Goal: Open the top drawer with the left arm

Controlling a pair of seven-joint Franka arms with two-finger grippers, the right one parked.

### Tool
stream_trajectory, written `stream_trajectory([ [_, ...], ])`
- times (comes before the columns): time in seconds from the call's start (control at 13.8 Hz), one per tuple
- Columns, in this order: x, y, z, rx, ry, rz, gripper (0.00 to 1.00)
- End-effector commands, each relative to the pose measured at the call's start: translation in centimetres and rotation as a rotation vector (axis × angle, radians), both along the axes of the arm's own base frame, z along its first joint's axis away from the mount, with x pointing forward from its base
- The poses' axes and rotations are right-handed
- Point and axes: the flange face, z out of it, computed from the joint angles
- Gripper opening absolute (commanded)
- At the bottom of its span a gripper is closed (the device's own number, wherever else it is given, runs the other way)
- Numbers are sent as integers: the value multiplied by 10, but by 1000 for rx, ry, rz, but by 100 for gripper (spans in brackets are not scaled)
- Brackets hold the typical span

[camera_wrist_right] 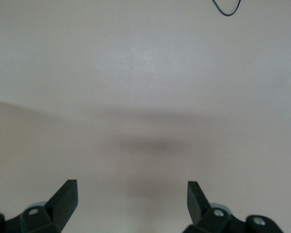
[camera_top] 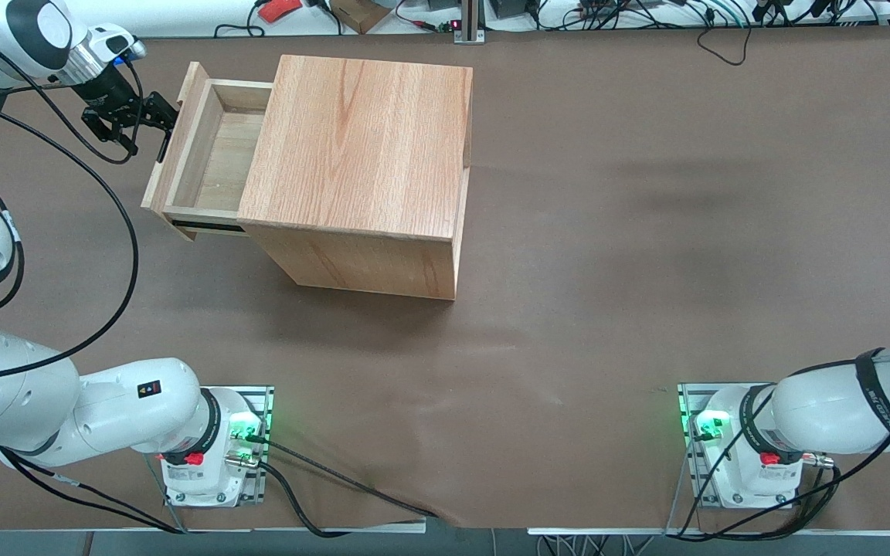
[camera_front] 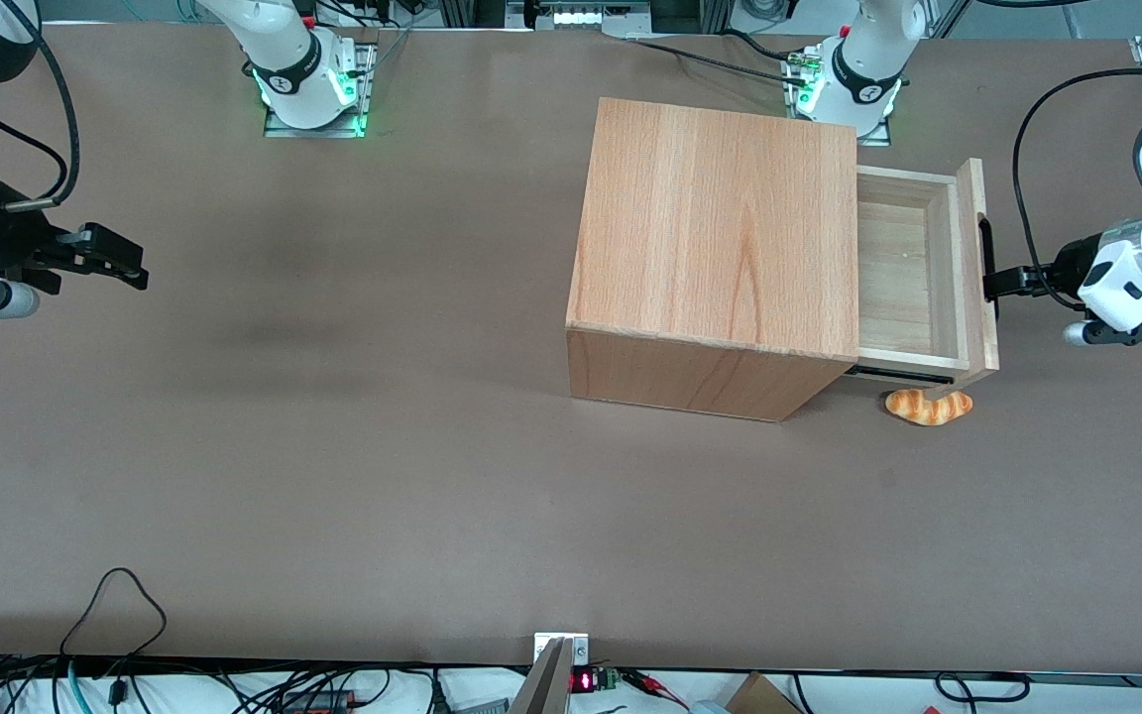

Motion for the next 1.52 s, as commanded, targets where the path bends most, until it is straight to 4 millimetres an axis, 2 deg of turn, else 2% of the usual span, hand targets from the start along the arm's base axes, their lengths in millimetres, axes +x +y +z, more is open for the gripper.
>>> stream_trajectory([
  [0.0, 4, 6, 5, 19, -7, -23, 100],
  [0.36, 5, -2, 31, 32, -49, -35, 100],
  [0.87, 13, -8, 98, 41, -86, -46, 100],
  [1.16, 20, -26, 138, 43, -111, -79, 100],
  [1.45, 18, -58, 163, 60, -150, -100, 100],
])
